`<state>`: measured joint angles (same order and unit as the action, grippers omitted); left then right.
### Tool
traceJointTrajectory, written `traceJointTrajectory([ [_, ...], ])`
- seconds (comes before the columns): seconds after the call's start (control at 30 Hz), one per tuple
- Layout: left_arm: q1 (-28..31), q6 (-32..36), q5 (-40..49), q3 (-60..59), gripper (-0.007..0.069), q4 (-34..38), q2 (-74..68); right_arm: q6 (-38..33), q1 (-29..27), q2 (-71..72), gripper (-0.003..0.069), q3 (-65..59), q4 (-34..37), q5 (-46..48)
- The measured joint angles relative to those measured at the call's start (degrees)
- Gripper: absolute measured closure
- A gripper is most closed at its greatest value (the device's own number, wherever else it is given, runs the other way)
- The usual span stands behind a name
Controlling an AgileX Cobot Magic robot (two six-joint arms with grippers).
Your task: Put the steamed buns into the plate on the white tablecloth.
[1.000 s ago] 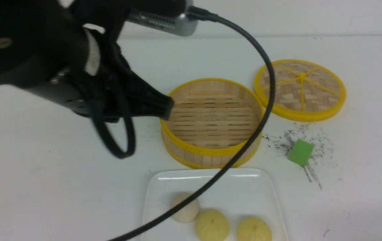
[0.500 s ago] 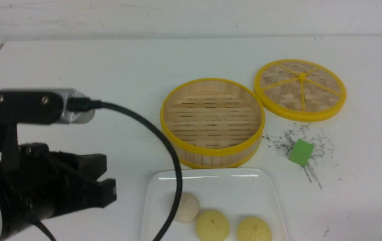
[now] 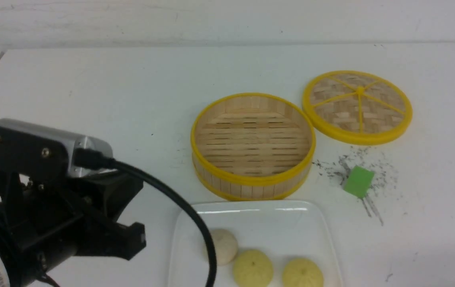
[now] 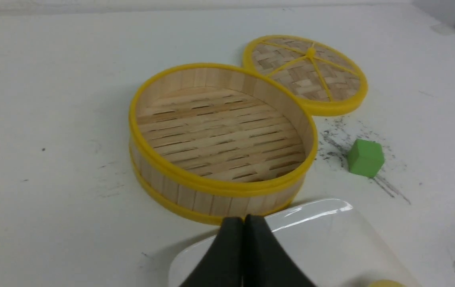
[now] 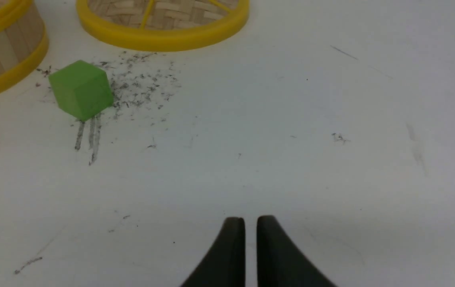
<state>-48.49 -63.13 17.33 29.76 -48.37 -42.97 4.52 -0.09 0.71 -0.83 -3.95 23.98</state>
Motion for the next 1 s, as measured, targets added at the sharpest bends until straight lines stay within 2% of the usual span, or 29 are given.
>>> traceJointTrajectory([
  [0.23, 0.0, -7.1, 1.7, 0.0, 0.0594, 1.8, 0.0, 0.0, 0.0, 0.0, 0.0578, 0.0, 0.0, 0.0],
  [0.3, 0.0, -7.1, 2.4, 0.0, 0.0592, 3.3, 0.0, 0.0, 0.0, 0.0, 0.0578, 0.0, 0.0, 0.0],
  [0.43, 0.0, -2.3, 5.3, -0.5, 0.0591, 10.5, 0.6, 0.0, 0.0, 0.0, 0.0575, 0.0, 0.0, 0.0],
  [0.47, 0.0, 0.9, 6.7, -0.8, 0.0589, 13.6, 1.1, 0.0, 0.0, 0.0, 0.0575, 0.0, 0.0, 0.0],
  [0.5, 0.2, 7.3, 8.5, -1.5, 0.0588, 19.7, 2.7, 0.0, 0.0, 0.0, 0.0571, 0.0, 0.0, 0.0],
  [0.53, 0.4, 8.0, 8.6, -1.6, 0.0588, 20.4, 2.9, 0.0, 0.0, 0.0, 0.0571, 0.0, 0.0, 0.0],
  [0.6, 3.0, 17.8, 8.1, -3.1, 0.0587, 28.4, 7.4, 0.0, 0.0, 0.0, 0.0568, 0.0, 0.0, 0.0],
  [0.67, 5.2, 23.0, 6.6, -4.3, 0.0586, 31.4, 10.3, 0.0, 0.0, 0.0, 0.0566, 0.0, 0.0, 0.0],
  [0.73, 11.8, 30.6, 1.9, -7.9, 0.0586, 37.1, 15.3, 0.0, 0.0, 0.0, 0.0562, 0.0, 0.0, 0.0],
  [0.77, 12.3, 31.1, 1.9, -7.9, 0.0586, 37.5, 15.7, 0.0, 0.0, 0.0, 0.0561, 0.0, 0.0, 0.0],
  [0.83, 20.0, 37.1, -2.9, -13.3, 0.0584, 41.3, 21.0, 0.0, 0.0, 0.0, 0.0559, 0.0, 0.0, 0.0],
  [0.97, 30.2, 40.9, -6.3, -21.2, 0.0579, 41.9, 28.2, 0.0, 0.0, 0.0, 0.0553, 0.0, 0.0, 0.0],
  [1.0, 30.6, 41.2, -6.4, -22.1, 0.0579, 41.9, 29.1, 0.0, 0.0, 0.0, 0.0552, 0.0, 0.0, 0.0],
])
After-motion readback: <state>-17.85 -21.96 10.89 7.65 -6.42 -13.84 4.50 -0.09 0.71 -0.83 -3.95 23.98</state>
